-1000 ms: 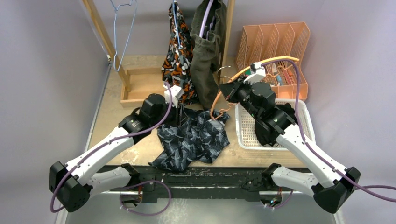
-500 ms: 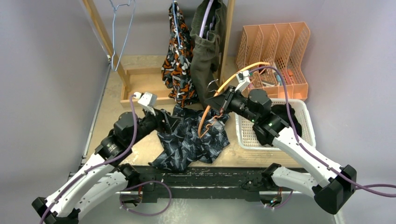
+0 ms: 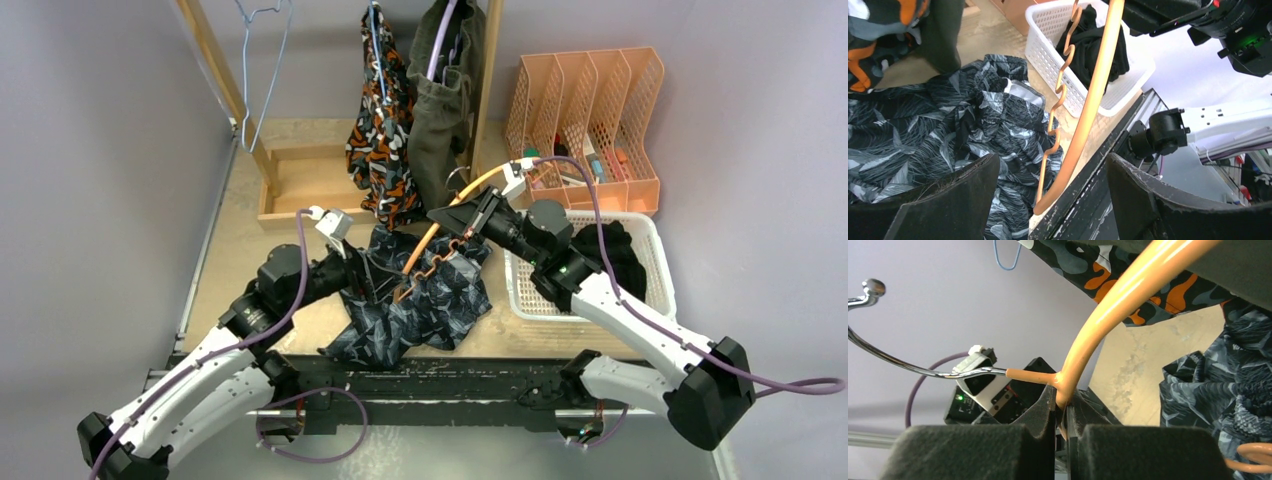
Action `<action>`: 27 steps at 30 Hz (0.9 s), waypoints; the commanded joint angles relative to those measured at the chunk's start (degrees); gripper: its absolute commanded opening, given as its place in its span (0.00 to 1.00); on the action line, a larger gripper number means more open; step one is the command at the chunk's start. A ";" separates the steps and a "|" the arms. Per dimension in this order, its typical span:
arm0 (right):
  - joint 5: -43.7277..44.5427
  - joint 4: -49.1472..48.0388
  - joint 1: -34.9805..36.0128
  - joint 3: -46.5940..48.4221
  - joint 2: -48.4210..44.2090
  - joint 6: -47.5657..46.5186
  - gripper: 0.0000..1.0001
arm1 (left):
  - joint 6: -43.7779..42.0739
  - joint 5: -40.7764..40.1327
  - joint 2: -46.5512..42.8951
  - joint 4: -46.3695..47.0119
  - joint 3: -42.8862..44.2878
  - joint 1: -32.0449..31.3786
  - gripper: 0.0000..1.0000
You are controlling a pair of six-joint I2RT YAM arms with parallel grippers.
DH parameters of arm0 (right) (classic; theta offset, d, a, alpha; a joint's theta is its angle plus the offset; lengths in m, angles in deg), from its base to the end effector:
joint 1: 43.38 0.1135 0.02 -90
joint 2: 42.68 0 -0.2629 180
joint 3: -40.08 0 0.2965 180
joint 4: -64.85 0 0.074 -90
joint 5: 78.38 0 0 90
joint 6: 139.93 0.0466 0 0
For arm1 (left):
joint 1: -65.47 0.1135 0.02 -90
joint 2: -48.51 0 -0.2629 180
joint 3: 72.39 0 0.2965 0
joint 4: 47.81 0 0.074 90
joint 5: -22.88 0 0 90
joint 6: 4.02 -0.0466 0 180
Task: Remove the shorts from the hanger
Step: Place the hanger on the clothes rod.
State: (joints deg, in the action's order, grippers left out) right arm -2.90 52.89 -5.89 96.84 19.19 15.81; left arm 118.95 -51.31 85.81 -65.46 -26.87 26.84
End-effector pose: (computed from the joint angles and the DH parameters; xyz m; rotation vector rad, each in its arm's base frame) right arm 0.2386 0.1977 0.3331 0.1749 1.6772 1.6070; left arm 0.1652 -0.1482 0.2957 0.3107 1.8484 -1.1326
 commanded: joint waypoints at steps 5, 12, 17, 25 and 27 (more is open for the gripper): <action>-0.04 -10.90 -0.12 -0.77 0.57 8.17 0.00 | -1.34 7.48 3.10 2.68 -0.38 0.05 0.78; -2.71 -12.57 -0.06 -0.11 2.09 10.35 0.00 | -6.20 3.38 6.95 -3.70 2.21 0.12 0.73; -3.36 -14.55 -0.14 -0.53 2.78 11.56 0.00 | -5.81 4.67 9.79 -2.02 3.23 0.05 0.61; -4.38 -18.44 -0.08 -3.23 3.87 14.05 0.00 | -3.77 5.81 11.10 3.22 2.88 0.09 0.57; -4.71 -18.49 -0.08 -2.87 4.17 13.76 0.00 | -5.12 5.15 11.93 1.46 3.96 0.06 0.57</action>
State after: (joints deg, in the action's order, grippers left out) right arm -4.34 41.40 -6.33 93.21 23.54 27.44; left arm 114.47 -45.60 96.85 -67.65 -25.45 26.81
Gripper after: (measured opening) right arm 0.046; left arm 0.569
